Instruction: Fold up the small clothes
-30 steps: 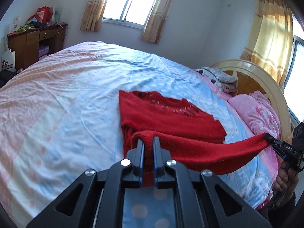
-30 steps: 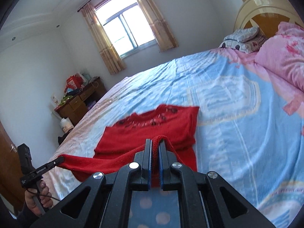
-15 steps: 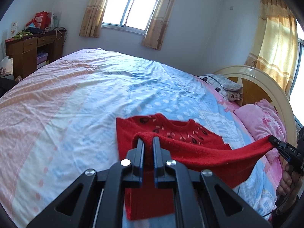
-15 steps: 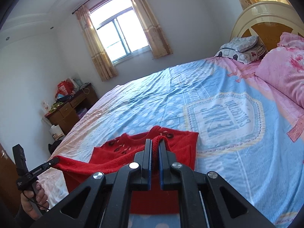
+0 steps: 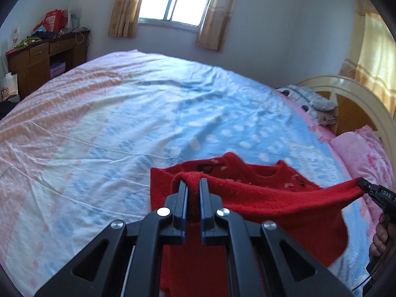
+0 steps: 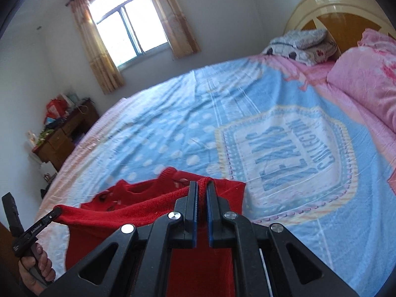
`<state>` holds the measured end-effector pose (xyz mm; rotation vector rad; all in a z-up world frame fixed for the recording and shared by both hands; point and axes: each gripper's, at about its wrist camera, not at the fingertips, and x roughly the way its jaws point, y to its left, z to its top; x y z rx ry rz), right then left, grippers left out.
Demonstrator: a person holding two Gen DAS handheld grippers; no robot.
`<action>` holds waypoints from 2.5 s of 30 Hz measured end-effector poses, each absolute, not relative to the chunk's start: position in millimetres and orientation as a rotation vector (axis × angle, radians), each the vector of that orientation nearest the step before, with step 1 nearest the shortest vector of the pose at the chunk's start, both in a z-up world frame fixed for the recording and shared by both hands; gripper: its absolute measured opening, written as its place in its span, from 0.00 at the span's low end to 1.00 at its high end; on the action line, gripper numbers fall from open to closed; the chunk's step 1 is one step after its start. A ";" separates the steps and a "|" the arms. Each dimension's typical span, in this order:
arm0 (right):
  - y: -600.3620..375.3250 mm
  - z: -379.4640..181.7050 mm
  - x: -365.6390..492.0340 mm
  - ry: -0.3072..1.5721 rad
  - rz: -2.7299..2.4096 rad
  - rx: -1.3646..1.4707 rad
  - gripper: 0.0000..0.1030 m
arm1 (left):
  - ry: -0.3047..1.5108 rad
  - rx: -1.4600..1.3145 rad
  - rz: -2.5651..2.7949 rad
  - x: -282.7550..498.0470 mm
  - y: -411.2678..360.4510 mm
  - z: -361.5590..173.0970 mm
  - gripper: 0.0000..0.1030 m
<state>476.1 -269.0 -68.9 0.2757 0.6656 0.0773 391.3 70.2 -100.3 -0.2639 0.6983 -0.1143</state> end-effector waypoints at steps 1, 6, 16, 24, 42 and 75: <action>-268.5 -74.0 482.8 0.677 0.071 0.275 0.05 | 0.709 -0.263 -0.109 397.4 70.4 -105.4 0.08; -265.6 -99.1 512.2 0.728 0.042 0.254 0.05 | 0.743 -0.241 -0.086 416.7 68.5 -124.6 0.08; -265.0 -118.3 553.8 0.749 0.002 0.281 0.60 | 0.746 -0.328 -0.029 413.5 89.6 -134.9 0.43; -198.9 -131.7 512.4 0.916 0.237 0.130 0.60 | 0.722 -0.262 0.007 381.3 78.9 -132.0 0.51; -160.0 -121.2 527.7 0.800 0.146 -0.076 0.64 | 0.775 -0.322 0.057 378.9 85.2 -166.1 0.60; -238.9 -133.9 387.6 0.786 0.016 0.010 0.47 | 0.773 -0.278 -0.003 317.7 78.4 -173.6 0.83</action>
